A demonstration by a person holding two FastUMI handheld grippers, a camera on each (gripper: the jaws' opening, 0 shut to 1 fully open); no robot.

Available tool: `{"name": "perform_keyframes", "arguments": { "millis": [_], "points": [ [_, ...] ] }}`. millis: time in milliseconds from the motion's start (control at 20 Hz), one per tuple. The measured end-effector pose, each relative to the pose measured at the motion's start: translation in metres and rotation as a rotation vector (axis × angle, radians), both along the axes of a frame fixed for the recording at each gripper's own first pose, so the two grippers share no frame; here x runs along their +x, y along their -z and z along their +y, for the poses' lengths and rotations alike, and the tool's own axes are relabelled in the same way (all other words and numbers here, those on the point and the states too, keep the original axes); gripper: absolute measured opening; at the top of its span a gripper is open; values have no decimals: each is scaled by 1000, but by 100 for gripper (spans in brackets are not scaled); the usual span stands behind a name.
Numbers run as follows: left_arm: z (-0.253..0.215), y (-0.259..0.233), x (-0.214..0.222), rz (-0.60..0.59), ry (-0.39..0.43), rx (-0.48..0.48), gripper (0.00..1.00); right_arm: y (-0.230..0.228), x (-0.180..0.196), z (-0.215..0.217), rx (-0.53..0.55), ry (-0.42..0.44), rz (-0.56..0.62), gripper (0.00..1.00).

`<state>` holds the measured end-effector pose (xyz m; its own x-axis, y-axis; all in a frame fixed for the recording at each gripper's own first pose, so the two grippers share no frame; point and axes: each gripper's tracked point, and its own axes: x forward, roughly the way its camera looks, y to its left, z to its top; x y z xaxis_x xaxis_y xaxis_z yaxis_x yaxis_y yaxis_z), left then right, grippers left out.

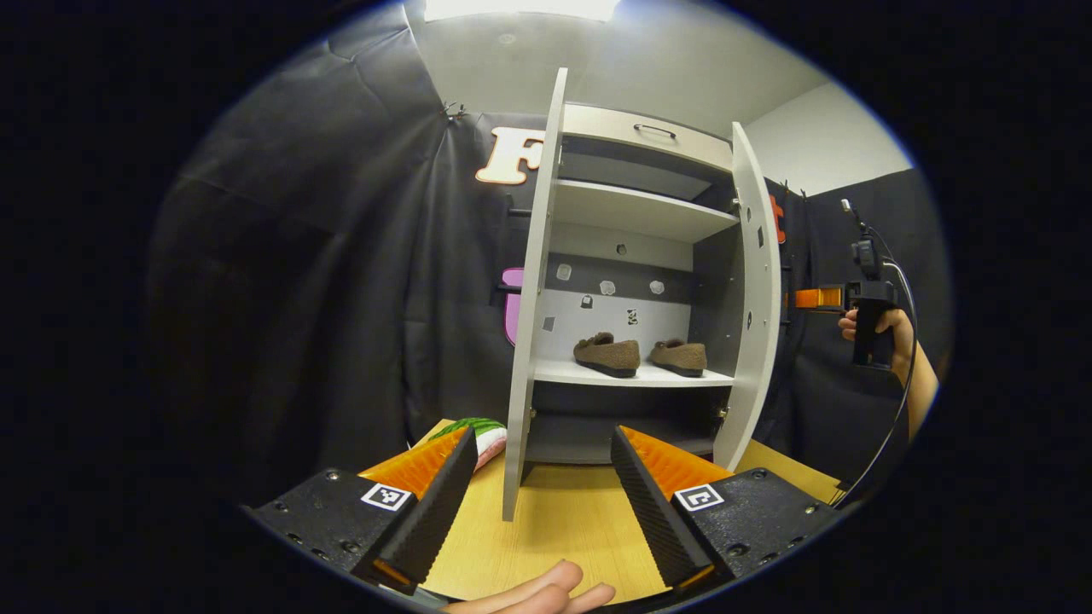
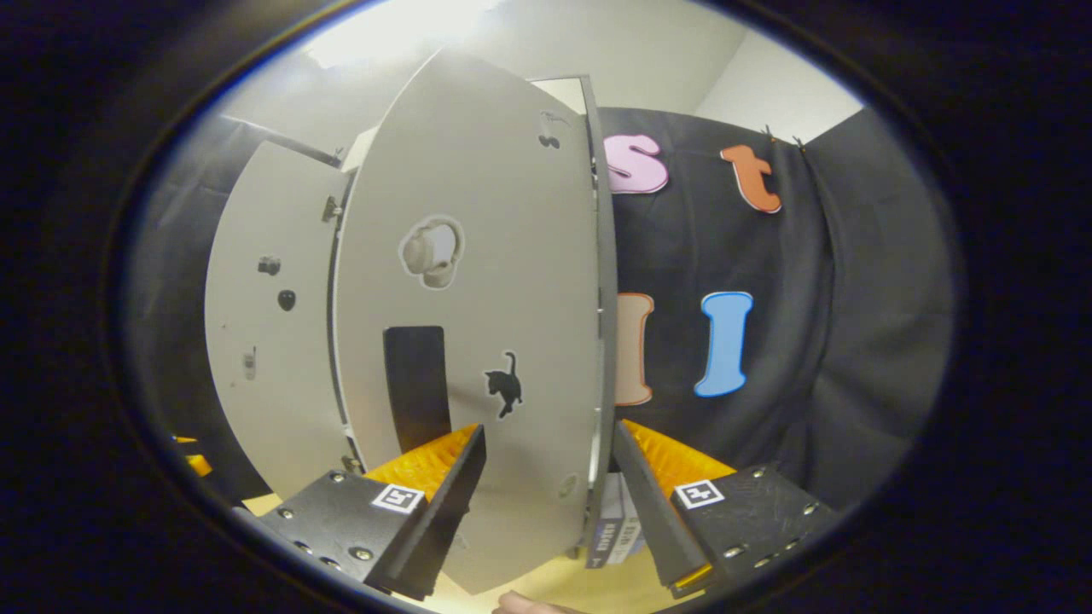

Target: Grab one shoe with the right hand and put it into the shoe cabinet, grab the other shoe with the left hand and put it into the shoe cabinet; then close the right door with the right hand and the left door with the left hand.

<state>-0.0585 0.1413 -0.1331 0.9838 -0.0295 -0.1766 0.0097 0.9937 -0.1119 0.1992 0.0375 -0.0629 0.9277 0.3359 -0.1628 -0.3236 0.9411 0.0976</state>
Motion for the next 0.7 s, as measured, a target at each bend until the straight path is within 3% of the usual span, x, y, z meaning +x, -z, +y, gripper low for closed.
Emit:
{"name": "perform_keyframes", "arguments": {
  "millis": [300, 700],
  "points": [
    [17, -3, 10, 20, 1, 0, 96, -3, -19, 1, -41, 21, -86, 96],
    [76, -21, 66, 4, -56, -82, 93, -10, -69, 6, -17, -8, -136, 96]
  ]
}}
